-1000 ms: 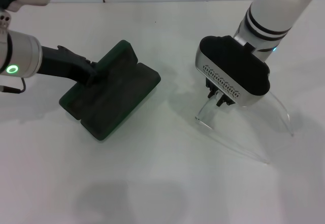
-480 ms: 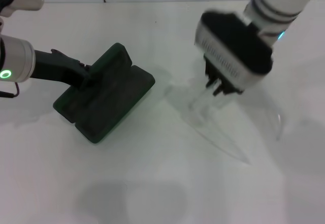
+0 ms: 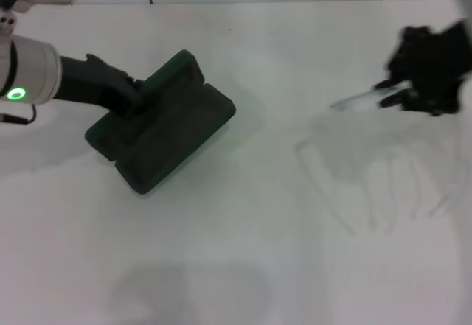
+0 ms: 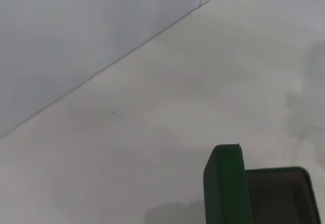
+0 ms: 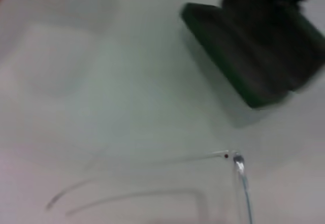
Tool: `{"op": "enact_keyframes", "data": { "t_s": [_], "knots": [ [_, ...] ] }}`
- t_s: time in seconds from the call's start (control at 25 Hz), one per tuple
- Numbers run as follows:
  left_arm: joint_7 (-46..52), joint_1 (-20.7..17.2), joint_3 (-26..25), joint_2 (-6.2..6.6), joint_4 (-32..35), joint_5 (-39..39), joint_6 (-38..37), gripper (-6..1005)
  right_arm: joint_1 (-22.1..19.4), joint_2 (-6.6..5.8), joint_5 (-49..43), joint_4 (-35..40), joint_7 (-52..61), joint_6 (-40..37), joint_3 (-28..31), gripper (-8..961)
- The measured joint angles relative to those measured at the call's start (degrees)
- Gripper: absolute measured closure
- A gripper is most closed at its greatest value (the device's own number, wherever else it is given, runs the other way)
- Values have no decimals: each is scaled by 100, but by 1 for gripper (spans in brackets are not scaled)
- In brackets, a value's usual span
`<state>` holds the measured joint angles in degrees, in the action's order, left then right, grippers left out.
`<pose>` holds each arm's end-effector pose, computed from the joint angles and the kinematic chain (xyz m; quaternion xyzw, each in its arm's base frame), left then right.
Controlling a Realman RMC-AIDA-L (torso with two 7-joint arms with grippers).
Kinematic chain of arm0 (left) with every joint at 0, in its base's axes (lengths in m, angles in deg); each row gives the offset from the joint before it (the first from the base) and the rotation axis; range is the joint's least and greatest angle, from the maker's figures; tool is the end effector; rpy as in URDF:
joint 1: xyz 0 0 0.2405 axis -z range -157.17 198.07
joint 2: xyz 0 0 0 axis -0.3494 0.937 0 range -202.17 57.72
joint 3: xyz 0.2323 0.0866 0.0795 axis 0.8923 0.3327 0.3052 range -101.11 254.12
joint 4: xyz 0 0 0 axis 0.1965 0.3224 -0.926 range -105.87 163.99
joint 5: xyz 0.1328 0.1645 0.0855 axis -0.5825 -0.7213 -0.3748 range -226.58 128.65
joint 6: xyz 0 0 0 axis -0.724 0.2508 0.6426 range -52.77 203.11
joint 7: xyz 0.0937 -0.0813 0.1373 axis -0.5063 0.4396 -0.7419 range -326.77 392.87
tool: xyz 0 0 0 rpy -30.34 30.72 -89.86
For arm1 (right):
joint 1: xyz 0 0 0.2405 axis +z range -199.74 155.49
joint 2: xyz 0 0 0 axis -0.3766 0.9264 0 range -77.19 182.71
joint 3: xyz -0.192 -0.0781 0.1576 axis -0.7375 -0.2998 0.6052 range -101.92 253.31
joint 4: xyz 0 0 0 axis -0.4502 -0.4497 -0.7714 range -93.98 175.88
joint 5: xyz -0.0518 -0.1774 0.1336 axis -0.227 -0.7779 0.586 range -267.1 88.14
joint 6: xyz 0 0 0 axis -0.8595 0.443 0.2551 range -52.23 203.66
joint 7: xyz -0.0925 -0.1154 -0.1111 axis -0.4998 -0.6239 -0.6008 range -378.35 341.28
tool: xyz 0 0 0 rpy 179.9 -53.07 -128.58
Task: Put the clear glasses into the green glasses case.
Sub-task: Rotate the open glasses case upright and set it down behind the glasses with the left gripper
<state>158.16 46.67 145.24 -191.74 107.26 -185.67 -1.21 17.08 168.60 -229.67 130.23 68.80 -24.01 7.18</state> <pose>-0.2160 0.4046 -0.0028 -0.9364 -0.2496 0.0283 0.2451 0.1268 0.3927 0.0314 -0.9542 -0.2186 -0.1661 0.1191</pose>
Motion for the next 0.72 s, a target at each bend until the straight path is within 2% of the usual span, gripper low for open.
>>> {"op": "enact_keyframes", "data": {
  "t_s": [0.04,0.16,0.28,0.52,0.56,0.6,0.72],
  "knots": [
    [-38,52,5,-2,-19,-5,0,790,0,0,0,0,0,0,0,837],
    [-117,137,8,-3,-50,-1,0,788,-680,23,561,796,150,110,400,837],
    [-199,148,36,-6,-41,-10,-33,786,-1061,35,1221,1073,313,118,841,838],
    [-219,379,596,-3,-33,-48,-53,781,-2065,17,3020,1022,358,-61,1889,839],
    [-206,434,709,-3,-15,-48,-53,781,-2301,11,3452,899,337,-255,2268,839],
    [-199,487,813,-3,1,-51,-53,780,-2301,11,3452,899,337,-255,2268,839],
    [-190,583,1005,-3,20,-89,-52,777,-2525,11,3900,556,272,-759,2923,839]
  ]
}}
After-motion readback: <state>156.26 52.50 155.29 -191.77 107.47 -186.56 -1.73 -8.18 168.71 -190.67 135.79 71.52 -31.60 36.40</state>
